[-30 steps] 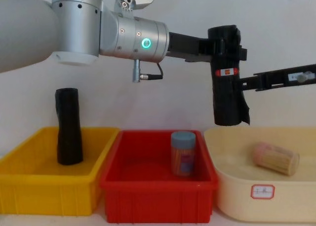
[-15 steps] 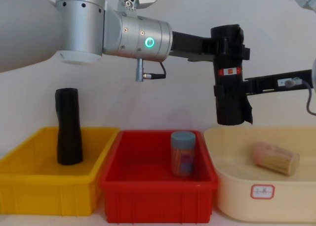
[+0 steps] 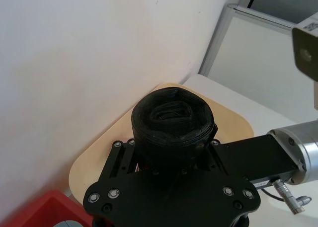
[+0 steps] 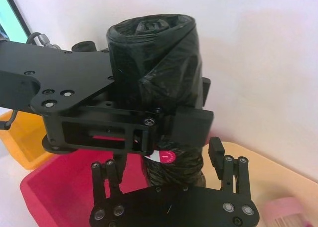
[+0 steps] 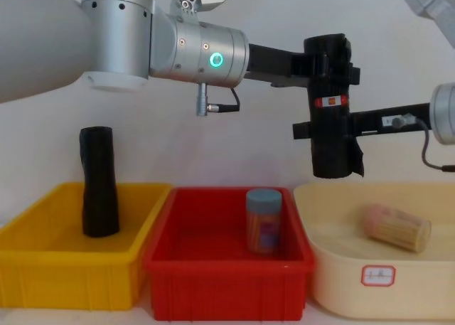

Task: Pick up the garbage bag with the one hand and transfer it to the other hand.

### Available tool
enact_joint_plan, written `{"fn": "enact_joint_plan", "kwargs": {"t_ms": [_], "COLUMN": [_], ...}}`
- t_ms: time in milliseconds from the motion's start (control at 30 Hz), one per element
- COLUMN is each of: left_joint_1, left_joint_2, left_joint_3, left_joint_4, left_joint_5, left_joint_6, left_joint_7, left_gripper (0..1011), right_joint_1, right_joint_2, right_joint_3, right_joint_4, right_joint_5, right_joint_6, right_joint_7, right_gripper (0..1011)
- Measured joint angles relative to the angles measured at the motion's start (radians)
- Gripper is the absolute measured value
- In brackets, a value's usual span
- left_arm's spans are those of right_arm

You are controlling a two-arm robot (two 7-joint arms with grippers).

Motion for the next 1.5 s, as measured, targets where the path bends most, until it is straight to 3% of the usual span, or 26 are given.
{"fn": "enact_joint_plan", "kwargs": {"t_ms": [400, 633, 900, 1100, 1500], "left_joint_1": [-0.001, -0.001, -0.001, -0.001, -0.001], "left_joint_2": [-0.003, -0.004, -0.004, -0.005, -0.005], "left_joint_3": [-0.002, -0.002, -0.002, -0.002, -0.002], "left_joint_4": [0.003, 0.004, 0.005, 0.005, 0.005], "left_joint_5": [0.002, 0.003, 0.004, 0.004, 0.004], "left_joint_6": [-0.003, -0.004, -0.005, -0.005, -0.005], "left_joint_7": [-0.001, -0.002, -0.002, -0.002, -0.002], "left_gripper": [446, 446, 446, 446, 778], "right_joint_1": [0.012, 0.015, 0.017, 0.018, 0.018], "right_joint_2": [-0.013, -0.016, -0.018, -0.018, -0.019], "right_joint_3": [-0.012, -0.016, -0.018, -0.019, -0.02], "right_joint_4": [0.022, 0.028, 0.031, 0.032, 0.034], "right_joint_5": [0.003, 0.004, 0.004, 0.004, 0.004], "right_joint_6": [-0.009, -0.012, -0.013, -0.014, -0.015], "right_joint_7": [0.0, 0.0, -0.001, -0.001, -0.002], "right_gripper": [963, 794, 532, 516, 514]}}
